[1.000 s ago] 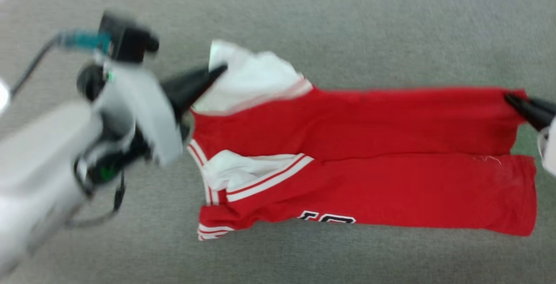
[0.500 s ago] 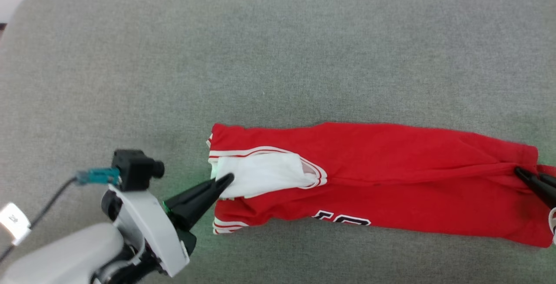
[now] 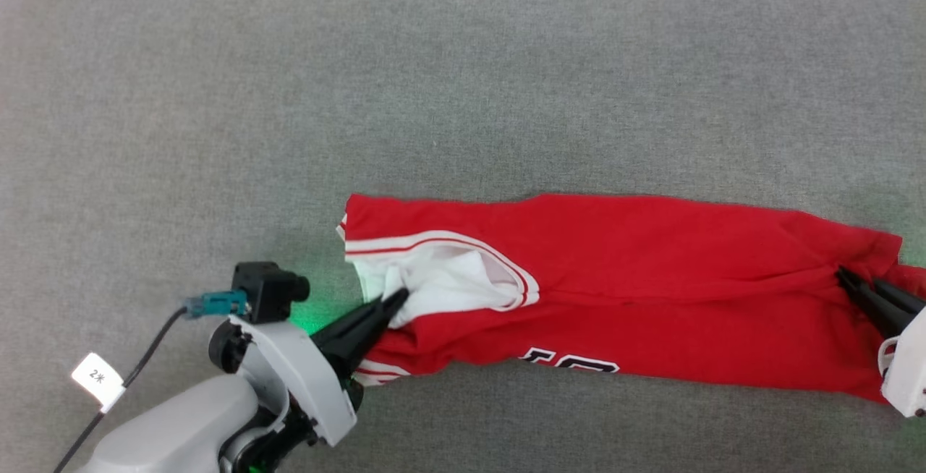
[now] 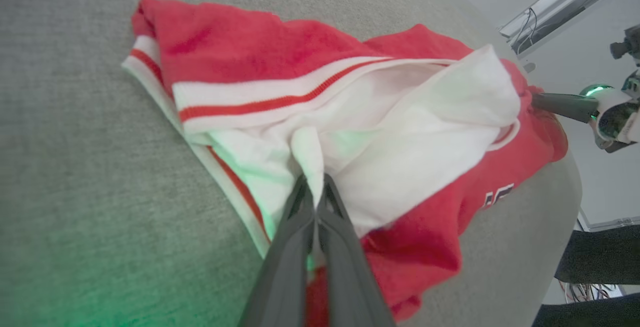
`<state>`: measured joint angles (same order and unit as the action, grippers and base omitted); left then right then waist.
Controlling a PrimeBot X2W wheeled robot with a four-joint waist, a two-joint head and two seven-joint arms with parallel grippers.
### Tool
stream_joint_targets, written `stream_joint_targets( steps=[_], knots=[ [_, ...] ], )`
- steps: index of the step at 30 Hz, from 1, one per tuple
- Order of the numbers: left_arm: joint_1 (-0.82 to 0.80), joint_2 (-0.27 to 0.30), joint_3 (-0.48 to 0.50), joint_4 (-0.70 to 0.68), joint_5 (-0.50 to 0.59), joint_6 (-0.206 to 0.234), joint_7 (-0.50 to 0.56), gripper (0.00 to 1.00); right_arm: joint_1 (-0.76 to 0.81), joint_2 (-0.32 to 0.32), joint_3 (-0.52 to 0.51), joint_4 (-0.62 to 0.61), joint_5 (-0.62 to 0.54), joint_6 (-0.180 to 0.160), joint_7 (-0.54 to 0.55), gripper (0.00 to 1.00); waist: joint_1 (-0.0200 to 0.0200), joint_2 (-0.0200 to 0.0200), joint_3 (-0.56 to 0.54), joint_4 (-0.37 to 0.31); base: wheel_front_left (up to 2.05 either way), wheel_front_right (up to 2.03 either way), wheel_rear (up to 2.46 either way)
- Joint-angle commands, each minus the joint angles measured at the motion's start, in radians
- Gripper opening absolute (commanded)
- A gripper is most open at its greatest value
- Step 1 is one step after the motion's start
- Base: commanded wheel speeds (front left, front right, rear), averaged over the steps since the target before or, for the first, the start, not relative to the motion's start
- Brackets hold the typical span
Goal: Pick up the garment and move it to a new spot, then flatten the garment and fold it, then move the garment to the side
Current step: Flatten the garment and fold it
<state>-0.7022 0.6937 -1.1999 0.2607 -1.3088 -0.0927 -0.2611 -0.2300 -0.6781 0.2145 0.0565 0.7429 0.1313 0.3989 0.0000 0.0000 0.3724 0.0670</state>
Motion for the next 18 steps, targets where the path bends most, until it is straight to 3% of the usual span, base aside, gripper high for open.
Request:
stream_joint_targets(
  steps=[1,2,8,18],
  knots=[
    [0.019,-0.001,0.012,0.01,0.003,0.002,-0.003,0.84,-0.001,0.01,0.001,-0.001,-0.003,-0.001,-0.008,1.0,0.0,0.0,-0.006,-0.002,0.0,0.0,0.0],
    [0.026,-0.011,0.041,0.009,0.01,0.001,-0.003,1.0,0.004,0.012,-0.007,-0.008,0.002,-0.001,-0.026,1.0,0.0,0.0,-0.012,0.0,0.0,0.0,0.0],
    [0.162,-0.064,0.269,-0.032,0.109,0.021,-0.003,1.0,0.078,0.021,-0.081,-0.03,0.051,-0.001,-0.063,1.0,0.0,0.0,-0.065,0.021,0.0,0.0,0.0],
    [0.428,-0.243,0.618,-0.033,0.376,0.024,-0.003,1.0,0.195,0.041,-0.279,0.066,0.136,-0.001,0.025,1.0,0.0,0.0,-0.139,0.11,0.0,0.0,0.0]
  ],
)
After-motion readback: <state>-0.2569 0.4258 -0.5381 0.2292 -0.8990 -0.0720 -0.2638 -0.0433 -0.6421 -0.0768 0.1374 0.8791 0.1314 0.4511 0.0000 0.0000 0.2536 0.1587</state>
